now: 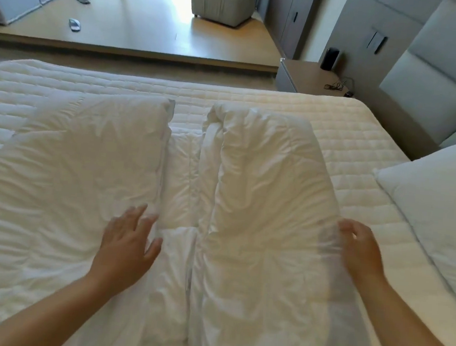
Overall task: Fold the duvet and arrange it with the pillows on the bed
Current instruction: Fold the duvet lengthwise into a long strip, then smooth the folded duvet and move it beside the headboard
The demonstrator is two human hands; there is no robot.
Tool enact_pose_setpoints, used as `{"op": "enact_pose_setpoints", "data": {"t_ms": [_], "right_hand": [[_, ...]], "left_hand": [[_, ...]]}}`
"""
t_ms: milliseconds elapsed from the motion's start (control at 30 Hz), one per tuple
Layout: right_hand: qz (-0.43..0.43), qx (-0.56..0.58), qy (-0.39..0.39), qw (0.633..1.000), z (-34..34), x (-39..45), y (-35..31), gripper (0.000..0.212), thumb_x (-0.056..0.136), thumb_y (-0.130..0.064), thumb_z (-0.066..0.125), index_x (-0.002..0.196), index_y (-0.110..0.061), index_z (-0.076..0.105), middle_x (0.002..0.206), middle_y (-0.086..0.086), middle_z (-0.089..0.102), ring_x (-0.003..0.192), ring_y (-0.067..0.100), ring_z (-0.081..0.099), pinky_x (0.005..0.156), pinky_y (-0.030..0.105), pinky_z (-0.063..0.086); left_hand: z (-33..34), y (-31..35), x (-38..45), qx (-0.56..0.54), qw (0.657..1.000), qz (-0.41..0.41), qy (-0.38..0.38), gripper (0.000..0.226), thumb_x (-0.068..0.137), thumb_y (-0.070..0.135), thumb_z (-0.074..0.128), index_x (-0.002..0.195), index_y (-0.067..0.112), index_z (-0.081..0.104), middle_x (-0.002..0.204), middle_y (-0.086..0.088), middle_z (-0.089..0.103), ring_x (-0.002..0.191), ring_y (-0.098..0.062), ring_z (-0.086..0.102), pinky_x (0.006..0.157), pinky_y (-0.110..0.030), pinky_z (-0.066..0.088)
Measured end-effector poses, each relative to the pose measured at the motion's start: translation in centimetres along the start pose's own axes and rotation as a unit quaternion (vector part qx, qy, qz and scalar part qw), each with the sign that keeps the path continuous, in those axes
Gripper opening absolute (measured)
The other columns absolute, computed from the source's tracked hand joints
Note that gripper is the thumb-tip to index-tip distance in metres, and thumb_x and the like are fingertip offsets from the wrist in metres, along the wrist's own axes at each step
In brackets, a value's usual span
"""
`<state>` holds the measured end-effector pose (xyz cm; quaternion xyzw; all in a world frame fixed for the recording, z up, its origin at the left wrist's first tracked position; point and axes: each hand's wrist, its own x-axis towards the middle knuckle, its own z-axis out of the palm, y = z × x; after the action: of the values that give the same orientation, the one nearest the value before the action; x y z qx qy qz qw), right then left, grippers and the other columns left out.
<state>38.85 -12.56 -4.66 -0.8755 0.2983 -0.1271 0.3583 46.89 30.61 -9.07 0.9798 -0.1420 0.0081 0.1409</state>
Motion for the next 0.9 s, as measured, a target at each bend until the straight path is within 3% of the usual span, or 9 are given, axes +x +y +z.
{"op": "enact_pose_setpoints", "data": {"t_ms": [133, 233, 367, 400, 433, 500, 600, 700, 900], "right_hand": [[0.26, 0.085, -0.131, 0.953, -1.5, 3.4, 6.2, 0.062, 0.093, -0.061, 0.039, 0.121, -0.009, 0.058, 0.116, 0.012, 0.063, 0.103, 0.031, 0.06, 0.095, 0.048, 0.047], [0.309, 0.157, -0.195, 0.917, -1.0, 3.5, 6.8, 0.074, 0.08, -0.074, 0.043, 0.115, -0.012, 0.062, 0.104, 0.013, 0.069, 0.096, 0.032, 0.064, 0.085, 0.045, 0.051], [0.202, 0.102, -0.208, 0.951, 0.0, 3.1, 4.9, 0.113, 0.02, -0.094, 0.059, 0.108, -0.023, 0.058, 0.103, 0.0, 0.058, 0.089, 0.02, 0.056, 0.077, 0.034, 0.043], [0.165, 0.083, -0.217, 0.958, 0.0, 3.1, 4.1, 0.106, 0.023, -0.094, 0.061, 0.099, -0.021, 0.06, 0.102, 0.002, 0.06, 0.083, 0.017, 0.056, 0.077, 0.033, 0.043], [0.141, 0.072, -0.231, 0.96, -0.3, 2.9, 2.8, 0.085, 0.046, -0.089, 0.061, 0.094, -0.019, 0.063, 0.103, 0.005, 0.064, 0.079, 0.016, 0.058, 0.078, 0.034, 0.045], [0.108, 0.066, -0.249, 0.96, -1.2, 2.4, 0.0, 0.054, 0.076, -0.062, 0.063, 0.106, -0.018, 0.066, 0.107, 0.003, 0.07, 0.083, 0.021, 0.067, 0.082, 0.041, 0.052], [0.028, 0.053, -0.255, 0.965, -3.2, 1.0, -6.3, 0.076, 0.051, -0.078, 0.069, 0.111, -0.032, 0.061, 0.098, -0.013, 0.07, 0.088, 0.012, 0.067, 0.069, 0.032, 0.051], [-0.046, 0.094, -0.239, 0.965, -4.5, -1.1, -13.3, 0.008, 0.089, -0.037, 0.059, 0.096, -0.032, 0.058, 0.089, -0.013, 0.064, 0.071, 0.003, 0.059, 0.056, 0.017, 0.044], [-0.156, 0.127, -0.312, 0.929, -2.7, -6.3, -27.1, 0.023, 0.088, -0.033, 0.056, 0.092, -0.017, 0.072, 0.089, 0.006, 0.075, 0.081, 0.022, 0.072, 0.07, 0.038, 0.059]], "left_hand": [[0.0, 0.4, 4.7, 0.05, 0.998, -0.043, 0.02, 0.072, 0.084, 0.058, 0.023, 0.144, 0.022, 0.041, 0.158, -0.012, 0.028, 0.145, -0.035, 0.025, 0.114, -0.058, 0.018], [0.5, -0.3, 7.1, 0.081, 0.992, -0.091, -0.008, 0.063, 0.096, 0.056, 0.023, 0.154, 0.032, 0.019, 0.165, -0.002, 0.002, 0.151, -0.027, 0.002, 0.117, -0.054, 0.003], [2.3, -1.6, 7.2, 0.119, 0.98, -0.123, -0.105, 0.066, 0.096, 0.064, 0.021, 0.154, 0.04, 0.002, 0.164, 0.003, -0.017, 0.15, -0.024, -0.013, 0.118, -0.055, -0.001], [2.6, -1.9, 7.0, 0.122, 0.976, -0.126, -0.131, 0.067, 0.095, 0.065, 0.02, 0.154, 0.04, 0.001, 0.163, 0.003, -0.018, 0.15, -0.023, -0.014, 0.118, -0.055, -0.001], [2.7, -2.2, 7.0, 0.116, 0.973, -0.129, -0.152, 0.067, 0.095, 0.065, 0.02, 0.154, 0.04, 0.001, 0.164, 0.004, -0.017, 0.15, -0.023, -0.013, 0.118, -0.054, 0.001], [2.7, -2.9, 7.5, 0.085, 0.972, -0.13, -0.178, 0.064, 0.097, 0.062, 0.02, 0.155, 0.039, 0.006, 0.165, 0.004, -0.012, 0.151, -0.022, -0.007, 0.118, -0.053, 0.005], [0.4, -3.8, 8.8, 0.013, 0.976, -0.121, -0.182, 0.058, 0.102, 0.053, 0.023, 0.155, 0.03, 0.019, 0.165, -0.001, 0.007, 0.151, -0.023, 0.011, 0.12, -0.044, 0.015], [-2.9, -4.7, 9.6, -0.075, 0.975, -0.095, -0.185, 0.053, 0.106, 0.037, 0.031, 0.153, 0.014, 0.027, 0.162, -0.009, 0.02, 0.148, -0.022, 0.021, 0.115, -0.027, 0.017], [-7.8, -7.7, 6.8, -0.145, 0.976, -0.06, -0.15, 0.047, 0.105, 0.035, 0.033, 0.15, 0.02, 0.036, 0.158, -0.003, 0.032, 0.145, -0.018, 0.029, 0.112, -0.024, 0.022]]}}
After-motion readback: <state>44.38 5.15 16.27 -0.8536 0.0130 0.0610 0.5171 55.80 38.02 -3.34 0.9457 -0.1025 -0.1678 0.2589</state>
